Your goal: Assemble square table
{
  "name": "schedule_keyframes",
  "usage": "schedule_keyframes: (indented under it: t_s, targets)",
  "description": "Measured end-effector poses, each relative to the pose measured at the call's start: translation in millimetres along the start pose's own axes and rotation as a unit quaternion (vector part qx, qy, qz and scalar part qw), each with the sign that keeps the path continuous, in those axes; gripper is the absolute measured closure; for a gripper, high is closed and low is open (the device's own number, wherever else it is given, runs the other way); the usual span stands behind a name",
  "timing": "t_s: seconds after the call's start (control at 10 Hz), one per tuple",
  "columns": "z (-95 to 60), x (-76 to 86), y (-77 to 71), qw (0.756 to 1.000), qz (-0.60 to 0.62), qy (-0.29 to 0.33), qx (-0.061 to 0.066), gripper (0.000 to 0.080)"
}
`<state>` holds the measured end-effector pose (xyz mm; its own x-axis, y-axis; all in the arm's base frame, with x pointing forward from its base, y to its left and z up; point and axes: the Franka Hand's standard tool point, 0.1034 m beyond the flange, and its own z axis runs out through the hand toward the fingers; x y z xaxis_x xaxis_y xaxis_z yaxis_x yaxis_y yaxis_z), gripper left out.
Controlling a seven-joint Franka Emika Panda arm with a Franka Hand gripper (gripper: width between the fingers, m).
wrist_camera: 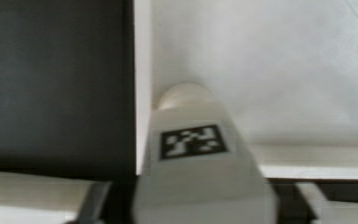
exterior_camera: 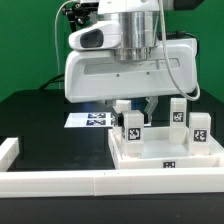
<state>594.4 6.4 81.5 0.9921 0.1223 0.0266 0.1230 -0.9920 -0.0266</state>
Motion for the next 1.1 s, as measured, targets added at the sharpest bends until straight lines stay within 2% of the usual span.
schedule_keyframes:
  t_s: [0.2, 0.4, 0.6, 0.8, 0.9, 1.1]
  targets:
    - [0.0, 0.0, 0.0, 1.0, 0.012, 0.0, 0.0, 0.0511]
    - [0.1, -0.3, 1.9, 0.994, 0.105, 0.0, 0.001, 0.0511]
    - [0.3, -0.7, 2.6, 0.979, 0.206, 0.0, 0.006, 0.0511]
    - [0.9, -0.5, 2.2, 0.951, 0.309, -0.001, 0.015, 0.0509]
    - [1.1, -0.3, 2.1, 0.94, 0.341, -0.001, 0.015, 0.0509]
    - [1.5, -0.1, 2.5, 0.897, 0.441, 0.0, 0.016, 0.0509]
